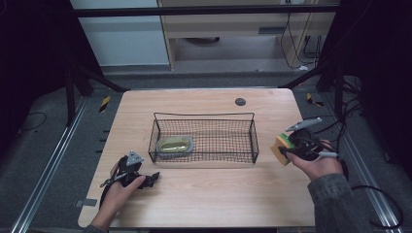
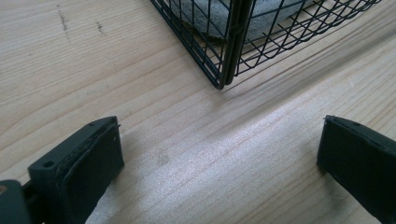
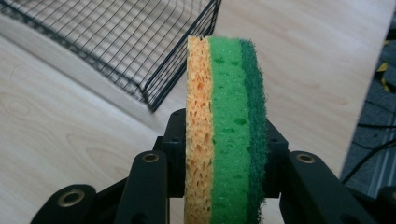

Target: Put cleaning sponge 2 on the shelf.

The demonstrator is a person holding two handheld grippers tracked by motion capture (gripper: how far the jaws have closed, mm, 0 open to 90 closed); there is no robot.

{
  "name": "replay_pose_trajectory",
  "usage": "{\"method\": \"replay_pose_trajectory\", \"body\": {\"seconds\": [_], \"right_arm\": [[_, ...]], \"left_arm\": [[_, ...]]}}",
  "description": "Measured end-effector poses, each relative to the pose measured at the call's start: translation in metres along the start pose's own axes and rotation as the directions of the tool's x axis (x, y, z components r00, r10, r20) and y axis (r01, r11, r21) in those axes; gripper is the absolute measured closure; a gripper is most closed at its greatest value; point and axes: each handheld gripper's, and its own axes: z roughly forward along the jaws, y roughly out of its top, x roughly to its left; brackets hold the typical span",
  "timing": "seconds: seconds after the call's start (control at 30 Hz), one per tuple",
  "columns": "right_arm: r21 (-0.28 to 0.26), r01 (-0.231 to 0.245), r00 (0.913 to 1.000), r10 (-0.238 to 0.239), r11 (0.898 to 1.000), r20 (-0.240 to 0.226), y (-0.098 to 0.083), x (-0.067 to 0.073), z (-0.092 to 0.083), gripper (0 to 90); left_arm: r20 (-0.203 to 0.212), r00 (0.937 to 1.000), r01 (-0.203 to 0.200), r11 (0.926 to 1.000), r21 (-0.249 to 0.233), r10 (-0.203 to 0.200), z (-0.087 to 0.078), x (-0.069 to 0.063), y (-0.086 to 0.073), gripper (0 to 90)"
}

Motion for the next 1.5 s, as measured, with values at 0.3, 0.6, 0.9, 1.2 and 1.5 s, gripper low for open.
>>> {"method": "replay_pose_trajectory", "body": {"seconds": [0.3, 0.6, 0.9, 1.2, 1.5], "right_arm": [[-0.067, 0.046, 0.9988, -0.045, 0.997, 0.022, 0.044, -0.017, -0.012, 64.4], [-0.100, 0.089, 0.9958, -0.091, 0.991, -0.008, 0.078, -0.012, -0.008, 64.4], [-0.108, 0.107, 0.9934, -0.111, 0.988, -0.030, 0.097, -0.007, 0.007, 64.6], [-0.112, 0.110, 0.9919, -0.116, 0.988, -0.052, 0.108, -0.002, 0.017, 64.6], [-0.101, 0.134, 0.9877, -0.141, 0.986, -0.068, 0.115, 0.004, 0.029, 64.6]], "left_arm": [[-0.007, 0.9999, 0.007, 1.0000, 0.005, -0.007, 0.001, -0.001, 0.001, 0.0], [-0.011, 0.9999, 0.012, 0.9999, 0.001, -0.012, 0.001, -0.001, 0.001, 0.0], [-0.012, 0.9998, 0.014, 0.9999, 0.000, -0.014, 0.001, -0.001, 0.001, 0.0], [-0.010, 0.9998, 0.019, 0.9998, -0.002, -0.019, 0.001, -0.002, 0.001, 0.0], [-0.008, 0.9998, 0.016, 0.9999, -0.003, -0.016, 0.001, -0.001, 0.001, 0.0]]}}
